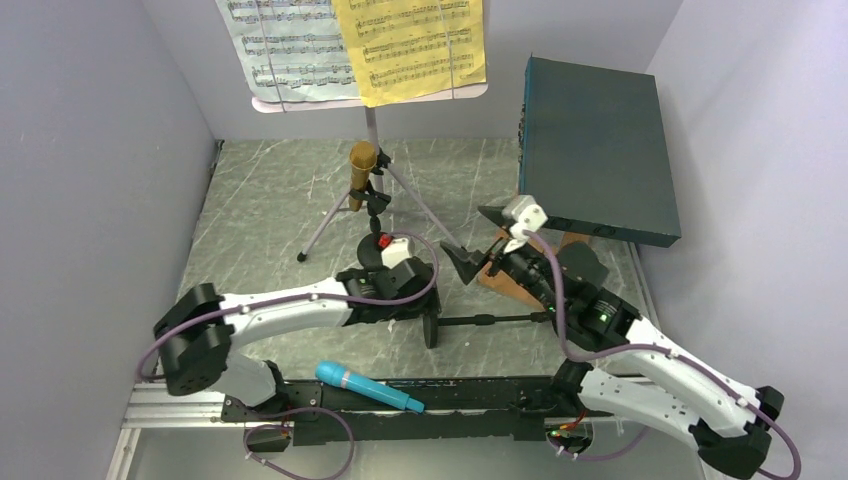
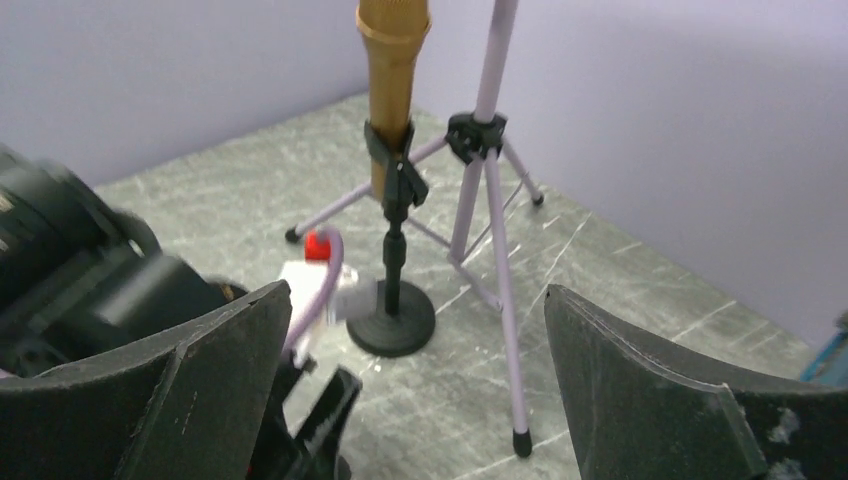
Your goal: Set up the instrument practice props
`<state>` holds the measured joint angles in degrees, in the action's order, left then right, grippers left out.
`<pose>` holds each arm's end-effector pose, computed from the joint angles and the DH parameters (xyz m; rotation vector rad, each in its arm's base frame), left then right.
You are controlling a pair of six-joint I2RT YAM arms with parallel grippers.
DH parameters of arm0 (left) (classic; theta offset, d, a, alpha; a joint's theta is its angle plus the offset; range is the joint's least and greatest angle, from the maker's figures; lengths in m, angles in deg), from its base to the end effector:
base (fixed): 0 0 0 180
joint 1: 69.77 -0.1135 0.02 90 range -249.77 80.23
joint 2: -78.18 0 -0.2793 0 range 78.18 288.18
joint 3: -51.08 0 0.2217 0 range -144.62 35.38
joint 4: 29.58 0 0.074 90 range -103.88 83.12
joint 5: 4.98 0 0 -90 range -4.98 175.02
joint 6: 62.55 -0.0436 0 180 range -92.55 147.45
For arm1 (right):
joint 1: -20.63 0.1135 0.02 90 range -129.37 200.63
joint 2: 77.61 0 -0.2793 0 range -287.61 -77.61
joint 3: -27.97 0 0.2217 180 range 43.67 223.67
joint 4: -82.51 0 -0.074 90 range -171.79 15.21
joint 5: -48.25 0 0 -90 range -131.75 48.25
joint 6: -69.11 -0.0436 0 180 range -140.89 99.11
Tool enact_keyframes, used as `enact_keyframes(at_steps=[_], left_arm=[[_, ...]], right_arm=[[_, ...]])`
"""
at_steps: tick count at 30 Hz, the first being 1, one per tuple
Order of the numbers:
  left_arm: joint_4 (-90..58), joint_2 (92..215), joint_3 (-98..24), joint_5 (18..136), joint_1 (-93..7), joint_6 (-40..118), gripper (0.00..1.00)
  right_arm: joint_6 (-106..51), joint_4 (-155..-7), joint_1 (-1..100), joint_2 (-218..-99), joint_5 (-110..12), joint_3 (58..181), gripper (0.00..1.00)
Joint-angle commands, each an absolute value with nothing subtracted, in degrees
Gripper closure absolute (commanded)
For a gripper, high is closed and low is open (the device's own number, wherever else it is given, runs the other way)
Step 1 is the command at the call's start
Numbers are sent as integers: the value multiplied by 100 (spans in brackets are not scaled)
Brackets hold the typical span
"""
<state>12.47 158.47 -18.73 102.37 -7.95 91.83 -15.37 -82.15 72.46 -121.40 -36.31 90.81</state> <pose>0.1348 -0.2241 0.2567 -0.1868 2.5180 -0.5886 0.0929 0.1115 0.3867 -0.6669 1.3812 0.5757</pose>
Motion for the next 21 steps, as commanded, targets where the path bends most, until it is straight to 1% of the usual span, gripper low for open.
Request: enact_keyframes(at_steps=[1, 3, 6, 9, 10, 11, 14, 15, 17, 19, 21], left_arm=[[1099, 16385, -2052, 10420, -664, 9404, 12], [1246, 16582, -2179, 10393, -666, 9458, 16], [1432, 16758, -2313, 10317, -666, 9495, 24], [1239, 16811, -2123, 10017, -742, 9551, 36], [1196, 16784, -2077, 9928, -840, 9558, 41], [1144, 16740, -2033, 9852, -891, 9546, 44], [784, 16579, -1812, 9645, -917, 9422, 49], [560, 16521, -1689, 9586, -930, 9374, 52], [182, 16394, -1432, 9372, -1081, 9235, 64], [-25, 16174, -1226, 9018, -1333, 9035, 75], [-23, 15952, -1158, 8896, -1506, 8711, 80]], right_arm=[[-1671, -8960, 7249, -11663, -3275, 8860, 0], [-1684, -9202, 7249, -11469, -3184, 8670, 0], [-1687, -9186, 7249, -11298, -3007, 8630, 0], [-1659, -9310, 7253, -11120, -2849, 8451, 0], [-1663, -9416, 7249, -11072, -2821, 8379, 0], [-1666, -9469, 7249, -11049, -2803, 8334, 0], [-1607, -9240, 7249, -11146, -2784, 8488, 0], [-1584, -9136, 7249, -11191, -2741, 8552, 0], [-1579, -9156, 7249, -11155, -2616, 8491, 0], [-1574, -9320, 7249, -11075, -2578, 8403, 0], [-1559, -9312, 7249, -11048, -2562, 8432, 0]])
